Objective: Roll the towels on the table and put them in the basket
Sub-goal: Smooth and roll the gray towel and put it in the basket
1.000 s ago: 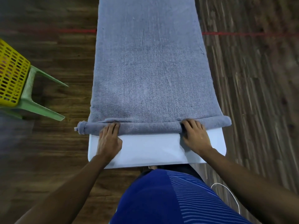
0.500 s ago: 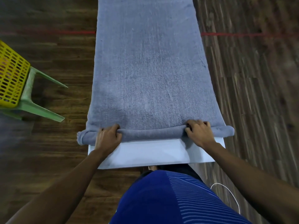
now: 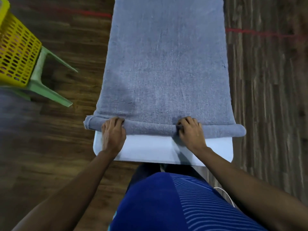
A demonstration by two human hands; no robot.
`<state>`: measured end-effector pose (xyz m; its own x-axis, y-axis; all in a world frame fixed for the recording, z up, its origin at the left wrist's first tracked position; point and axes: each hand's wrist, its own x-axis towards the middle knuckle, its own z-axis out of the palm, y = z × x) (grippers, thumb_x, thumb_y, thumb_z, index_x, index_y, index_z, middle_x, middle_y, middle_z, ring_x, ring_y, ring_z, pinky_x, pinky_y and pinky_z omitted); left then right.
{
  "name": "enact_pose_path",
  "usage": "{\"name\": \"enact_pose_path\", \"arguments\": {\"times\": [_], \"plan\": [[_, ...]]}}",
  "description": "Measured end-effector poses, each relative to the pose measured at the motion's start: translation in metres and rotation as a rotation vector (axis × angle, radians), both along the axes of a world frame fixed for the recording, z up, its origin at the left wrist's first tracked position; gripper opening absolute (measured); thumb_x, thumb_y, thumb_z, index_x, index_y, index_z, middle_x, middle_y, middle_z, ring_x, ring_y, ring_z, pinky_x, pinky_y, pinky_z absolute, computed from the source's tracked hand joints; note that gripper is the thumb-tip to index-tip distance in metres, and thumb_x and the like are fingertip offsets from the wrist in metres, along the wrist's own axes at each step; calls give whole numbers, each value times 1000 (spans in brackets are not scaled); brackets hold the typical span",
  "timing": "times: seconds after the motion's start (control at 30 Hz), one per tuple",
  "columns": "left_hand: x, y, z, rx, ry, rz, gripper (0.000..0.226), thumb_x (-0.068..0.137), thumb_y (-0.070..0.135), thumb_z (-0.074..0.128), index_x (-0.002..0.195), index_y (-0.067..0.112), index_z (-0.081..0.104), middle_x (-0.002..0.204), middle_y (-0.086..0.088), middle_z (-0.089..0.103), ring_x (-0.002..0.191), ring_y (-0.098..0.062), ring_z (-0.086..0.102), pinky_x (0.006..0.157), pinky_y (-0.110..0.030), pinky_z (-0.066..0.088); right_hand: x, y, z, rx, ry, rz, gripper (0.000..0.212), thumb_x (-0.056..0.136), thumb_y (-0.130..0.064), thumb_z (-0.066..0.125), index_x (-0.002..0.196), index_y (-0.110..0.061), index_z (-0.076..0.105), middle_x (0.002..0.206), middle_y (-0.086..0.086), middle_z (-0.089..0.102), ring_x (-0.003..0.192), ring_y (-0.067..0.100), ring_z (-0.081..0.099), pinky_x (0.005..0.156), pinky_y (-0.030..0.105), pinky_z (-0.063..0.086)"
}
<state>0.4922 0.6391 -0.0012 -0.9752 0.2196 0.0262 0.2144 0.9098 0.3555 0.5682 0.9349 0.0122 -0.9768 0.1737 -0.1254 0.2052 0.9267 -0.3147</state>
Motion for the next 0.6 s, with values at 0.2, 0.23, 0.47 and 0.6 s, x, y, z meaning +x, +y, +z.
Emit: {"name": "enact_pose_path", "arguments": {"times": [0.2, 0.23, 0.47, 0.6], "plan": [[4, -38, 7, 69, 24, 307, 24, 84, 17, 63, 107, 10, 61, 106, -10, 59, 102, -33, 53, 83, -48, 46, -56, -80, 8, -136, -18, 187, 23, 80, -9, 57, 102, -9, 65, 106, 10, 61, 100, 35, 53, 84, 44, 41], [1, -49, 7, 92, 43, 356, 24, 84, 16, 64, 106, 9, 60, 104, -11, 58, 99, -32, 52, 83, -46, 46, -67, -97, 8, -174, -22, 228, 24, 80, -11, 55, 102, -8, 65, 105, 11, 61, 99, 35, 53, 85, 44, 42], [-18, -97, 5, 273, -12, 469, 24, 83, 7, 63, 107, 7, 59, 99, -12, 58, 93, -28, 54, 80, -39, 49, -138, -218, 4, -377, -133, 474, 28, 85, -9, 49, 108, -7, 64, 111, 15, 63, 106, 34, 55, 95, 38, 41], [-29, -102, -3, 325, 9, 488, 17, 83, 5, 64, 101, 5, 62, 93, -11, 59, 86, -28, 56, 77, -36, 49, -172, -264, 4, -423, -187, 580, 40, 83, -12, 45, 120, -7, 60, 121, 13, 60, 114, 29, 52, 100, 34, 36]]}}
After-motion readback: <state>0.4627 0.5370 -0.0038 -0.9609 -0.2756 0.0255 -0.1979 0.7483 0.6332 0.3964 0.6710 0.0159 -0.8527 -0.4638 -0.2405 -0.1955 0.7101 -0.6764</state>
